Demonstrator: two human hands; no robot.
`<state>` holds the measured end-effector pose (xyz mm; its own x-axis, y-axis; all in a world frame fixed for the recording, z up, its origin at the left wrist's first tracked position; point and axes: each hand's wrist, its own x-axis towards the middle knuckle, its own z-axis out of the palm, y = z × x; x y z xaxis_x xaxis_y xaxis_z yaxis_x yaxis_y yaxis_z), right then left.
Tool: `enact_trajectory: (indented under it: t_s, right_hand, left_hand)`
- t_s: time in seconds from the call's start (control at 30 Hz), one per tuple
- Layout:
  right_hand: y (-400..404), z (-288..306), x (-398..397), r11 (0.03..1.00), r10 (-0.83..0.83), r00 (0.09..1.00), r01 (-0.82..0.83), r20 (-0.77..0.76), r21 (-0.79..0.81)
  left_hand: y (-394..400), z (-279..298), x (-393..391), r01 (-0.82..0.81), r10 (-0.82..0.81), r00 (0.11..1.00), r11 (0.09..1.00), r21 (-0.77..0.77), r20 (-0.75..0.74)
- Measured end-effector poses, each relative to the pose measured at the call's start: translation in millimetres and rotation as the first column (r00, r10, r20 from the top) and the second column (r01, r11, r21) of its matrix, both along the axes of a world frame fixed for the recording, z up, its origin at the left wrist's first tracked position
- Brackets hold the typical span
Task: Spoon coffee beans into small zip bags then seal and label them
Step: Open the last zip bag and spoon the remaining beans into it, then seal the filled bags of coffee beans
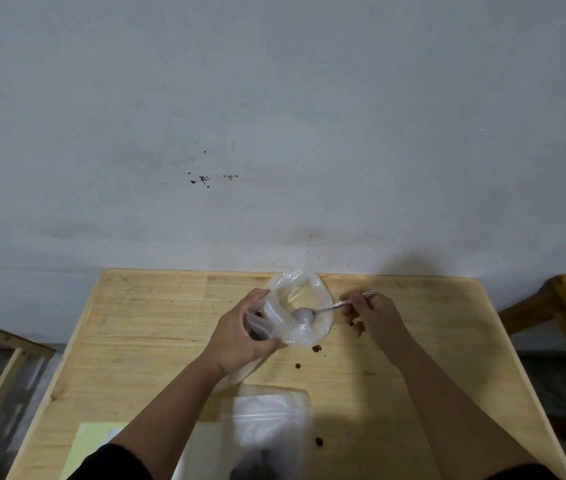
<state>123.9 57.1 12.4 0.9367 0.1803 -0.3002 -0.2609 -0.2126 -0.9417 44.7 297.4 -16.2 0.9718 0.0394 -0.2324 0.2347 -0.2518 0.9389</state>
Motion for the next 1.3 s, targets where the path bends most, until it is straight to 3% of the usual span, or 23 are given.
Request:
enact_trajectory:
  t_s: [0.17,0.43,0.63,0.83,1.1,1.2,1.3]
  right_hand:
    - [3,-7,-5,1.000,-0.007,0.999,0.007,-0.052,0.004]
    - [11,-21,-20,0.975,-0.165,0.952,0.197,-0.258,0.102]
    - [8,-17,-21,0.939,-0.303,0.926,0.330,-0.227,0.095]
    - [1,-4,-19,0.926,-0.332,0.926,0.357,-0.180,0.127]
    - [7,29,-13,0.934,-0.280,0.956,0.292,-0.084,0.205]
    - [17,44,-15,0.968,-0.167,0.985,0.158,0.031,0.196]
    - [28,57,-21,0.996,-0.004,0.984,-0.011,0.179,0.084]
  left_hand:
    - [-1,2,3,-0.008,0.008,1.000,1.000,-0.027,0.013]
    - [7,-2,-4,-0.007,0.008,1.000,1.000,0.020,-0.013]
    - [9,-6,-7,-0.014,0.014,1.000,1.000,0.022,-0.017]
    - [6,-6,-6,-0.015,0.016,1.000,1.000,0.017,-0.017]
    - [4,-5,-4,-0.022,0.023,1.000,0.999,0.029,-0.017]
    - [3,-4,-3,-0.023,0.024,0.999,0.999,0.031,-0.030]
    - [1,-2,-2,-0.040,0.042,0.999,0.998,0.048,-0.026]
